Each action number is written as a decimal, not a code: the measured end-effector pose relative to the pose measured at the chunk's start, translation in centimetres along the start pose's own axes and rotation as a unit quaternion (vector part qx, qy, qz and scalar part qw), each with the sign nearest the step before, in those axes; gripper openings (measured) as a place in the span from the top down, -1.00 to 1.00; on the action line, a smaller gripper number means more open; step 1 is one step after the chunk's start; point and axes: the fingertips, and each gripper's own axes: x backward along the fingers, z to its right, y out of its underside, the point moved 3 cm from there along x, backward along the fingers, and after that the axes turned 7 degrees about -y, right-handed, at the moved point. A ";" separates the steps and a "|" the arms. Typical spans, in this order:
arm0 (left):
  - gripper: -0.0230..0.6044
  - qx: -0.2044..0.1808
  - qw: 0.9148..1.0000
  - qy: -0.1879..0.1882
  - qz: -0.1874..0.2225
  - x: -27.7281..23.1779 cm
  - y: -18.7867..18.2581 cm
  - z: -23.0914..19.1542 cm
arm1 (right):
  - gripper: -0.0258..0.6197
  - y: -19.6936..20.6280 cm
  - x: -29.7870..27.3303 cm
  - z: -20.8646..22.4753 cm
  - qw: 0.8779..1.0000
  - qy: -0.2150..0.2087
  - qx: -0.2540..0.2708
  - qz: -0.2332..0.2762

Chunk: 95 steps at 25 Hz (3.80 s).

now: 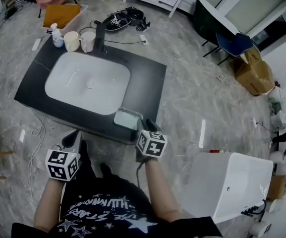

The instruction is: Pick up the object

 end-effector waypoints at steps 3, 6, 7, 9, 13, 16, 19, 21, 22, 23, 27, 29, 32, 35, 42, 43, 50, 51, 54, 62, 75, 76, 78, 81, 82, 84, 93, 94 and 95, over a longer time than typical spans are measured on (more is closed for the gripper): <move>0.90 -0.012 1.000 0.024 -0.012 -2.0 -0.6 0.0 | 0.52 -0.1 -0.7 0.5 1.000 0.014 -0.009 -0.006; 0.90 -0.028 0.998 0.052 -0.020 -4.0 -1.4 -0.1 | 0.53 0.3 -1.6 0.6 0.999 0.029 -0.019 -0.020; 0.90 -0.032 0.997 0.059 -0.023 -4.6 -1.7 -0.3 | 0.53 0.5 -1.8 0.6 0.999 0.036 -0.023 -0.026; 0.90 -0.036 0.996 0.074 -0.029 -5.5 -2.3 -0.7 | 0.53 0.7 -2.1 0.8 0.997 0.055 -0.031 -0.034; 0.90 -0.051 0.993 0.103 -0.037 -6.9 -3.1 -1.2 | 0.55 0.9 -2.5 1.1 0.994 0.090 -0.042 -0.043; 0.90 -0.060 0.990 0.121 -0.047 -7.9 -3.1 -1.5 | 0.62 1.2 -2.8 1.2 0.991 0.113 -0.047 -0.055; 0.90 -0.065 0.987 0.133 -0.055 -8.4 -2.9 -1.7 | 0.67 1.6 -2.7 1.2 0.988 0.128 -0.054 -0.064; 0.90 -0.066 0.986 0.140 -0.058 -8.6 -2.8 -1.7 | 0.77 1.9 -2.5 1.3 0.987 0.134 -0.061 -0.063; 0.90 -0.068 0.986 0.143 -0.059 -8.6 -2.8 -1.6 | 0.81 1.9 -2.4 1.3 0.987 0.136 -0.064 -0.062; 0.90 -0.070 0.985 0.145 -0.059 -8.7 -2.9 -1.6 | 0.84 1.9 -2.3 1.3 0.986 0.138 -0.065 -0.061; 0.90 -0.074 0.985 0.148 -0.060 -8.8 -2.9 -1.7 | 0.87 2.0 -2.2 1.4 0.985 0.144 -0.073 -0.057; 0.90 -0.074 0.985 0.147 -0.059 -8.7 -2.8 -1.7 | 0.87 2.0 -2.2 1.4 0.985 0.144 -0.075 -0.055; 0.90 -0.075 0.985 0.145 -0.057 -8.2 -2.9 -1.7 | 0.88 1.8 -1.7 1.2 0.986 0.140 -0.080 -0.050; 0.90 -0.074 0.986 0.139 -0.052 -7.7 -3.0 -1.5 | 0.89 1.4 -1.3 0.9 0.987 0.133 -0.078 -0.044; 0.90 -0.060 0.992 0.106 -0.020 -5.6 -3.9 -1.1 | 0.89 -0.5 -0.2 0.7 0.993 0.106 -0.055 -0.022; 0.90 -0.056 0.993 0.099 -0.014 -5.1 -4.0 -1.0 | 0.89 -0.8 0.1 0.7 0.994 0.100 -0.049 -0.019; 0.90 -0.023 0.999 0.036 0.022 -1.1 -3.1 -0.1 | 0.89 -2.5 1.9 0.2 0.999 0.046 0.002 -0.006; 0.90 -0.016 0.999 0.027 0.027 -0.3 -2.7 0.1 | 0.89 -2.7 2.1 0.0 0.999 0.036 0.011 -0.005; 0.90 0.009 0.999 -0.001 0.036 2.0 -1.3 0.9 | 0.89 -3.0 2.7 -0.6 0.999 0.006 0.035 -0.005; 0.90 0.055 0.995 -0.071 0.036 7.5 3.4 0.5 | 0.89 -2.0 2.6 -3.8 0.996 -0.054 0.074 -0.012; 0.90 0.123 0.982 -0.135 0.042 16.7 10.1 0.1 | 0.89 1.8 5.8 -10.7 0.986 -0.105 0.126 -0.012; 0.90 0.126 0.981 -0.138 0.044 17.4 10.5 0.2 | 0.89 2.2 6.4 -11.2 0.985 -0.107 0.131 -0.012; 0.90 0.132 0.980 -0.143 0.049 18.8 11.3 0.6 | 0.89 3.1 7.6 -12.3 0.983 -0.115 0.142 -0.012; 0.90 0.136 0.978 -0.146 0.053 20.9 12.6 1.8 | 0.89 4.6 9.5 -13.4 0.979 -0.128 0.156 -0.018; 0.90 0.137 0.978 -0.147 0.054 21.6 13.1 2.2 | 0.89 5.1 10.1 -13.5 0.979 -0.131 0.158 -0.020; 0.90 0.140 0.977 -0.151 0.055 23.0 14.1 3.0 | 0.89 5.9 11.4 -13.8 0.977 -0.135 0.161 -0.020; 0.90 0.145 0.970 -0.179 0.075 29.2 17.7 5.9 | 0.89 9.2 16.6 -15.0 0.971 -0.161 0.175 -0.008; 0.90 0.144 0.970 -0.181 0.076 29.9 18.3 6.3 | 0.89 9.8 17.3 -15.0 0.971 -0.164 0.176 -0.008; 0.90 0.142 0.970 -0.183 0.076 30.6 18.8 6.8 | 0.89 10.3 18.0 -15.1 0.970 -0.167 0.177 -0.007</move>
